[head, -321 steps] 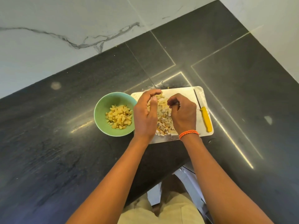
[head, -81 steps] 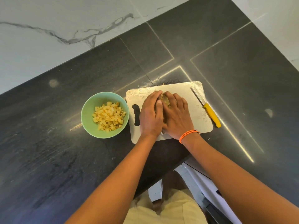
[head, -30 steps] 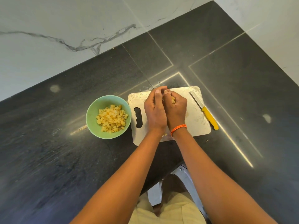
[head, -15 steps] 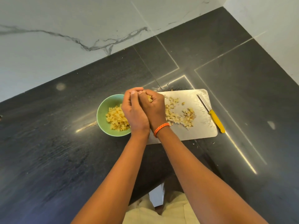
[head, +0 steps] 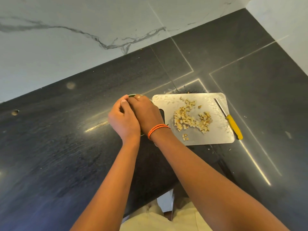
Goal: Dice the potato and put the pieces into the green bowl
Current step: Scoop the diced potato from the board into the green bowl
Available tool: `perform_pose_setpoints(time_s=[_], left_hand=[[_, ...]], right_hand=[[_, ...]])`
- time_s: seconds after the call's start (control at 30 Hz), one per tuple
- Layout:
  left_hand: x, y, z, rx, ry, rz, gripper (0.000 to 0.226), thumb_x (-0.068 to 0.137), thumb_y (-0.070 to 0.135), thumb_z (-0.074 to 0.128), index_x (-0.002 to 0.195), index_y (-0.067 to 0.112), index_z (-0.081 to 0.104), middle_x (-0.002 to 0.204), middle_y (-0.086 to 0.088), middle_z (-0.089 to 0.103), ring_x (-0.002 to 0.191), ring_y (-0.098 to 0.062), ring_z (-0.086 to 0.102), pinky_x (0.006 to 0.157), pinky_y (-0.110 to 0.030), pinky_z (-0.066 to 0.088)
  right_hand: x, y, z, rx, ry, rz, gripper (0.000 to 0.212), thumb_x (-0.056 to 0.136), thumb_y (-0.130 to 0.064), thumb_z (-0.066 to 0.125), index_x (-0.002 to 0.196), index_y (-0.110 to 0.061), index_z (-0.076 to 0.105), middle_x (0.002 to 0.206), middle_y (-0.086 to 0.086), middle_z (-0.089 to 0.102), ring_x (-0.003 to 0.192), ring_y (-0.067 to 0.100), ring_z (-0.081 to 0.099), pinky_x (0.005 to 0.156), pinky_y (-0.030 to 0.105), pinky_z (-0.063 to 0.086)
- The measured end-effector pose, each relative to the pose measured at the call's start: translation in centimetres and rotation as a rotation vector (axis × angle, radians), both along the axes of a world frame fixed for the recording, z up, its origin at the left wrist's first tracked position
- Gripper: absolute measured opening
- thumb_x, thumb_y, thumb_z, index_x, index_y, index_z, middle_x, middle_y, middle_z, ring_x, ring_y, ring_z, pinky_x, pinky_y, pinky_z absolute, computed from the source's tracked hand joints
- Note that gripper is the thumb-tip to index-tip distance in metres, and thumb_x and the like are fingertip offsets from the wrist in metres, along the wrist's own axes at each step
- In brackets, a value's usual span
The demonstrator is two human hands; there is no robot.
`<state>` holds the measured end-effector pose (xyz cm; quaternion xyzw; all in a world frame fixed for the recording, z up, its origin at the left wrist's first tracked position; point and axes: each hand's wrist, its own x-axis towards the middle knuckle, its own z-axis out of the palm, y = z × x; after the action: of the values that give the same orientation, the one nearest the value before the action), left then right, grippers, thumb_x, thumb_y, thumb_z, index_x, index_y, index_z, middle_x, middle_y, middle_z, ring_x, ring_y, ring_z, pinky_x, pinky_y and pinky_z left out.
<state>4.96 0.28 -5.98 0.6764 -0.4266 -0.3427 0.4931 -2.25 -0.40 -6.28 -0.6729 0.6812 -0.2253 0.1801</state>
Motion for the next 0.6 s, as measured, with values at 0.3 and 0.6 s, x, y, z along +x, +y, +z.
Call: perform_pose_setpoints(time_s=[0.3, 0.6], left_hand=[[-0.8, 0.0, 1.0, -0.063, 0.09, -0.109, 0.023, 0.103, 0.02, 0.057, 0.106, 0.016, 0.08, 0.103, 0.007, 0.078, 0.103, -0.011, 0.072, 0.095, -0.036, 0.059], [-0.3, 0.0, 1.2, 0.003, 0.091, -0.182, 0.027, 0.088, 0.003, 0.062, 0.098, 0.019, 0.081, 0.095, 0.008, 0.079, 0.097, -0.012, 0.074, 0.091, -0.035, 0.062]], right_hand=[[-1.0, 1.0, 1.2, -0.115, 0.101, 0.082, 0.027, 0.096, -0.018, 0.063, 0.123, -0.013, 0.065, 0.114, 0.006, 0.066, 0.1, 0.024, 0.063, 0.067, 0.037, 0.057], [-2.0, 1.4, -0.1, -0.144, 0.162, 0.202, 0.032, 0.084, -0.015, 0.075, 0.115, -0.009, 0.072, 0.108, 0.008, 0.068, 0.099, 0.024, 0.062, 0.075, 0.036, 0.055]])
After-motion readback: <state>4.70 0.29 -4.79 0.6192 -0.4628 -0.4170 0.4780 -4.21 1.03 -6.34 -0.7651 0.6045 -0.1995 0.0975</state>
